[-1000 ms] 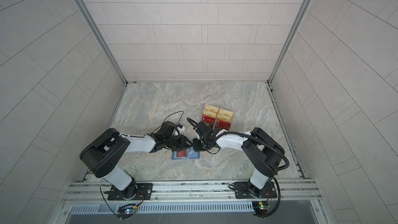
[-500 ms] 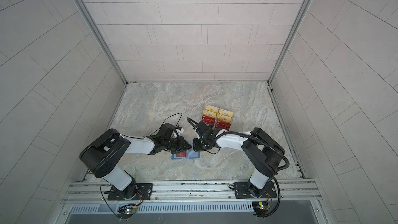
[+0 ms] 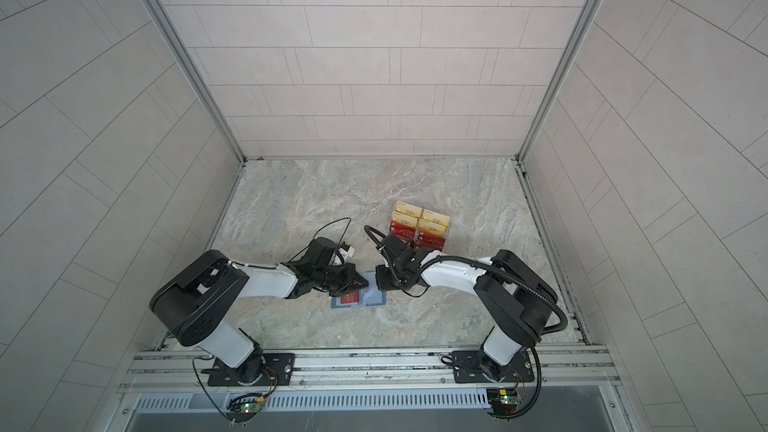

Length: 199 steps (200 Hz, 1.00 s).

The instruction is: Put the credit cards into the card holder

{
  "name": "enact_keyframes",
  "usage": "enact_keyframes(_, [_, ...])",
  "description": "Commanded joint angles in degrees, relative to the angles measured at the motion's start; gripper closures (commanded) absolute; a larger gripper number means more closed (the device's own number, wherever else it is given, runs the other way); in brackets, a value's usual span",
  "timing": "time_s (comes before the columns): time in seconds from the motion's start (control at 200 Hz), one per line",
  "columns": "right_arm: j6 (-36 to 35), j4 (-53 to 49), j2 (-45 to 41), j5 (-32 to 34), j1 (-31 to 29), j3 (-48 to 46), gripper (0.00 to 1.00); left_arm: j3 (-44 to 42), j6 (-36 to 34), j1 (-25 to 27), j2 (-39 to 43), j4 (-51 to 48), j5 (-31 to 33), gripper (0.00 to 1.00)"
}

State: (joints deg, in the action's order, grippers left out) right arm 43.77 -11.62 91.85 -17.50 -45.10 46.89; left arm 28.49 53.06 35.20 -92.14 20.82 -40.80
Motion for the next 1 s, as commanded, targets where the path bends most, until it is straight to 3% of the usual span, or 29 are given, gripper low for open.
enact_keyframes(0.0, [1.1, -0.7, -1.5, 1.8, 0.5, -1.2, 0.74, -1.0, -0.7, -0.5, 1.8, 1.5, -0.9, 1.0])
enact_keyframes(0.991, [-0.3, -0.9, -0.4, -1.5, -0.8, 1.8, 0.74, -4.6, -1.9, -2.2, 5.5, 3.8, -2.9, 1.0])
